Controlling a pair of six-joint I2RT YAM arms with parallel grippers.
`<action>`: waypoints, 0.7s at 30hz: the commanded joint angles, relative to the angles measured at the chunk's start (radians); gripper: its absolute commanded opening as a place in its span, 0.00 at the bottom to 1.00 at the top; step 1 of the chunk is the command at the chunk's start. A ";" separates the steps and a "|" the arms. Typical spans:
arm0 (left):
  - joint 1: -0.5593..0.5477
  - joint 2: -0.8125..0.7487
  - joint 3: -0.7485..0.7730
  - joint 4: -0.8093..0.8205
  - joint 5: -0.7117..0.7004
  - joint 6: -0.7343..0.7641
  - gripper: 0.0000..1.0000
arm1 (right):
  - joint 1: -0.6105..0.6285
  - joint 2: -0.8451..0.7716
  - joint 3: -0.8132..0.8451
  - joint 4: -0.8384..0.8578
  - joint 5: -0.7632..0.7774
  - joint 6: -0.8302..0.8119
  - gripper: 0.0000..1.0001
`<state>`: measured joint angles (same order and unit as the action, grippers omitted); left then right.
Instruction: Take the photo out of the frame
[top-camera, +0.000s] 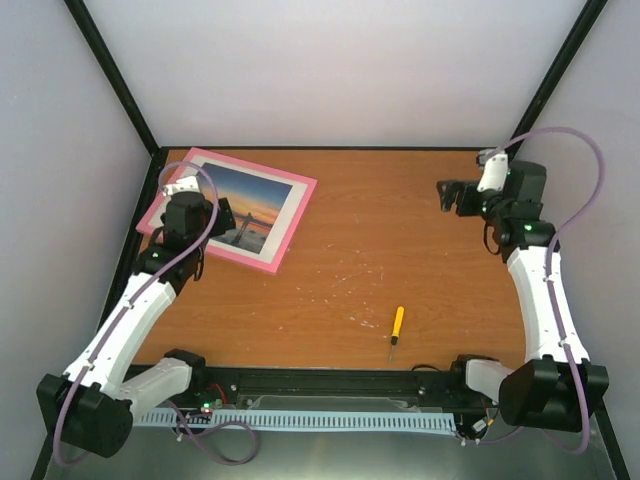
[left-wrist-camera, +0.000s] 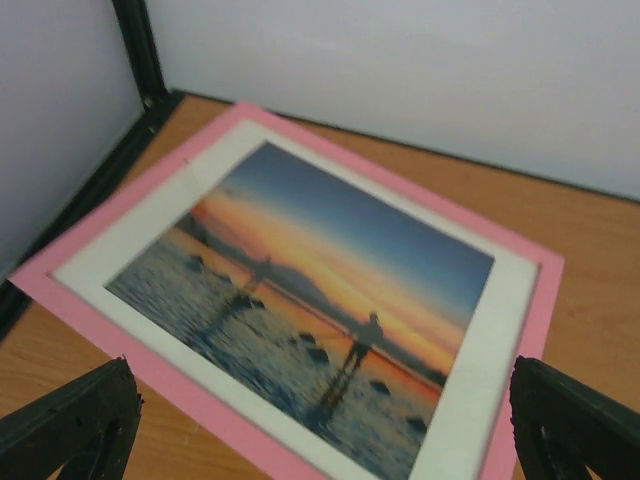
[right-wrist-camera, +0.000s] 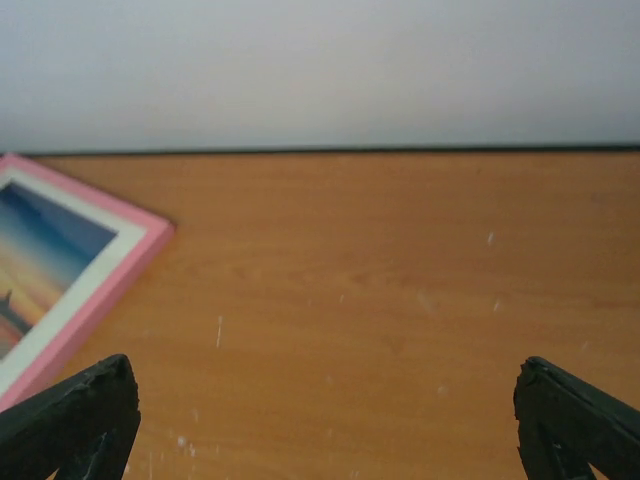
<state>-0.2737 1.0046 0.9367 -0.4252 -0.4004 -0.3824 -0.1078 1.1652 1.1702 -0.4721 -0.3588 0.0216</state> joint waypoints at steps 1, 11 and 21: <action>-0.009 -0.022 -0.068 0.056 0.141 0.017 0.98 | 0.026 -0.030 -0.127 0.058 -0.057 -0.050 1.00; -0.060 0.119 -0.098 0.053 0.364 -0.015 0.70 | 0.061 -0.040 -0.332 0.074 -0.209 -0.192 1.00; -0.072 0.431 0.087 0.028 0.418 0.008 0.71 | 0.072 -0.016 -0.365 0.063 -0.278 -0.292 1.00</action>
<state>-0.3454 1.3338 0.8906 -0.3939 -0.0261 -0.3855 -0.0433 1.1496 0.8055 -0.4232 -0.5934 -0.2096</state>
